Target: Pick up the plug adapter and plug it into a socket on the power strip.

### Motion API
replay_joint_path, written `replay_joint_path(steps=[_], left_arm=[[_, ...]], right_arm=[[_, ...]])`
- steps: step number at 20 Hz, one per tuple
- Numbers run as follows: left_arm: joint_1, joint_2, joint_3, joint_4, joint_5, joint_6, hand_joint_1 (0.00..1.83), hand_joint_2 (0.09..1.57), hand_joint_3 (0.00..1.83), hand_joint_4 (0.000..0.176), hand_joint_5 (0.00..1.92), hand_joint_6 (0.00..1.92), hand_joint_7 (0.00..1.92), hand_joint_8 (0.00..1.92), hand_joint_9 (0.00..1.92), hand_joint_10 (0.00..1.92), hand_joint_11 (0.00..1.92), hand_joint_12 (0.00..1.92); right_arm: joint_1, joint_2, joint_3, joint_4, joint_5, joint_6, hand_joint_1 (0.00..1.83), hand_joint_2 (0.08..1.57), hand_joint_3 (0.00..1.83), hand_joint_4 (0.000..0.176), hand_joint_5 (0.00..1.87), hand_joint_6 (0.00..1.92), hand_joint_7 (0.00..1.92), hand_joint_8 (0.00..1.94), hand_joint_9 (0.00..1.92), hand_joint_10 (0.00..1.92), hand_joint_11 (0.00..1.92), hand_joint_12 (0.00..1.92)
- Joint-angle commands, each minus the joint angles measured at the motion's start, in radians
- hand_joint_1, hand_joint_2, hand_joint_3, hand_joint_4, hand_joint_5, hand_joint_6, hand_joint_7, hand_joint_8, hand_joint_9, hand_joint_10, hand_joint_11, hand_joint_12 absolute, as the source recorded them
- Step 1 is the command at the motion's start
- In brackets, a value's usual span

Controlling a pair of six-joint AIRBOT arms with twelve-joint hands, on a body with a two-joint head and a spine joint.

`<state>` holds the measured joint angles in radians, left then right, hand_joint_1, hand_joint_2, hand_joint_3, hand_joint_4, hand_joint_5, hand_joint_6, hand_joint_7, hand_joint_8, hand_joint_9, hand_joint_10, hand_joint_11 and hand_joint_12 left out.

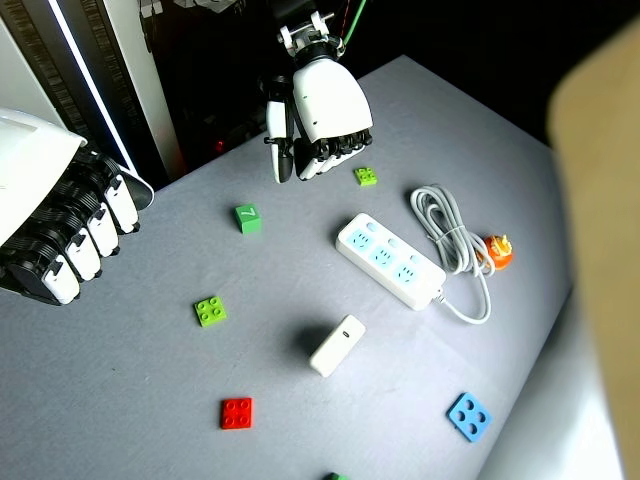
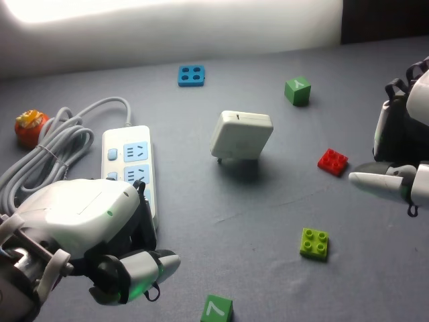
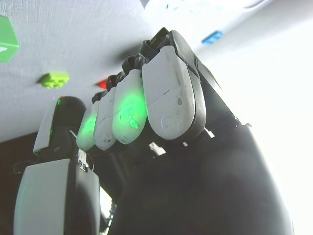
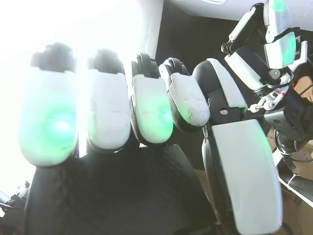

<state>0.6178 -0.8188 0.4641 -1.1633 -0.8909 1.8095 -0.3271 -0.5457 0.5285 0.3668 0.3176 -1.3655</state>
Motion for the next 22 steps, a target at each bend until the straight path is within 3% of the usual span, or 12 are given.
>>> replay_joint_path(steps=[1,2,7,10,11,13,15,18,21,22], left_arm=[[-0.009,0.006,0.0,0.054,-0.046,0.002,0.0,1.08,0.19,0.0,0.02,0.02,0.02,0.03,0.0,0.03,0.0,0.12],[-0.011,0.006,0.0,0.054,-0.041,0.006,0.0,1.16,0.03,0.0,0.02,0.0,0.02,0.0,0.01,0.0,0.0,0.1],[-0.013,0.007,0.005,0.054,-0.018,0.018,0.0,1.17,0.01,0.0,0.0,0.0,0.01,0.0,0.0,0.0,0.01,0.05],[-0.014,0.006,0.025,0.032,0.053,0.052,0.0,1.16,0.0,0.0,0.0,0.0,0.01,0.0,0.01,0.0,0.02,0.06],[-0.015,0.006,0.035,0.026,0.075,0.061,0.0,1.16,0.0,0.0,0.0,0.0,0.01,0.0,0.01,0.0,0.02,0.06],[-0.018,0.006,0.059,0.018,0.133,0.079,0.0,1.16,0.0,0.0,0.0,0.0,0.02,0.01,0.02,0.01,0.02,0.07],[-0.034,0.006,0.078,-0.026,0.184,0.159,0.0,1.16,0.0,0.0,0.0,0.0,0.02,0.0,0.02,0.0,0.02,0.07],[-0.043,0.006,0.098,-0.066,0.204,0.215,0.0,1.16,0.0,0.0,0.0,0.0,0.01,0.0,0.01,0.0,0.01,0.07],[-0.05,0.006,0.106,-0.145,0.204,0.303,0.0,1.17,0.0,0.0,0.0,0.0,0.03,0.01,0.03,0.01,0.02,0.08],[-0.049,0.006,0.108,-0.154,0.204,0.313,0.0,1.15,0.0,0.0,0.0,0.0,0.03,0.01,0.03,0.01,0.02,0.08]], right_arm=[[0.009,0.005,0.0,-0.008,0.111,0.003,0.17,1.08,0.12,0.0,0.13,0.05,0.11,0.05,0.07,0.04,0.0,0.2],[0.009,0.005,0.0,-0.003,0.111,0.003,0.17,1.13,0.02,0.0,0.14,0.01,0.12,0.01,0.09,0.01,0.0,0.2],[0.014,0.005,0.0,0.008,0.12,0.002,0.21,1.15,0.0,0.0,0.18,0.0,0.17,0.0,0.14,0.0,0.0,0.27],[0.019,0.004,0.003,0.022,0.13,-0.003,0.54,1.13,0.0,0.0,0.18,0.0,0.15,0.0,0.11,0.0,0.0,0.24],[0.03,-0.002,0.009,0.023,0.114,-0.003,0.82,1.1,0.0,0.0,0.17,0.0,0.13,0.0,0.08,0.0,0.0,0.17],[0.062,-0.024,0.039,0.054,0.058,-0.003,1.07,1.01,0.0,0.0,0.14,0.0,0.08,0.0,0.04,0.0,0.0,0.14],[0.095,-0.057,0.083,0.068,0.008,-0.009,1.11,0.99,0.0,0.0,0.11,0.0,0.03,0.0,0.0,0.0,0.0,0.08],[0.119,-0.125,0.157,0.104,-0.048,-0.014,1.15,0.94,0.0,0.0,0.11,0.0,0.04,0.0,0.0,0.0,0.0,0.15],[0.138,-0.22,0.284,0.311,-0.147,-0.069,1.17,0.93,0.0,0.0,0.08,0.0,0.01,0.0,0.0,0.0,0.0,0.18],[0.142,-0.241,0.314,0.337,-0.162,-0.07,1.2,0.97,0.01,0.0,0.05,0.0,0.0,0.0,0.0,0.0,0.0,0.05]])
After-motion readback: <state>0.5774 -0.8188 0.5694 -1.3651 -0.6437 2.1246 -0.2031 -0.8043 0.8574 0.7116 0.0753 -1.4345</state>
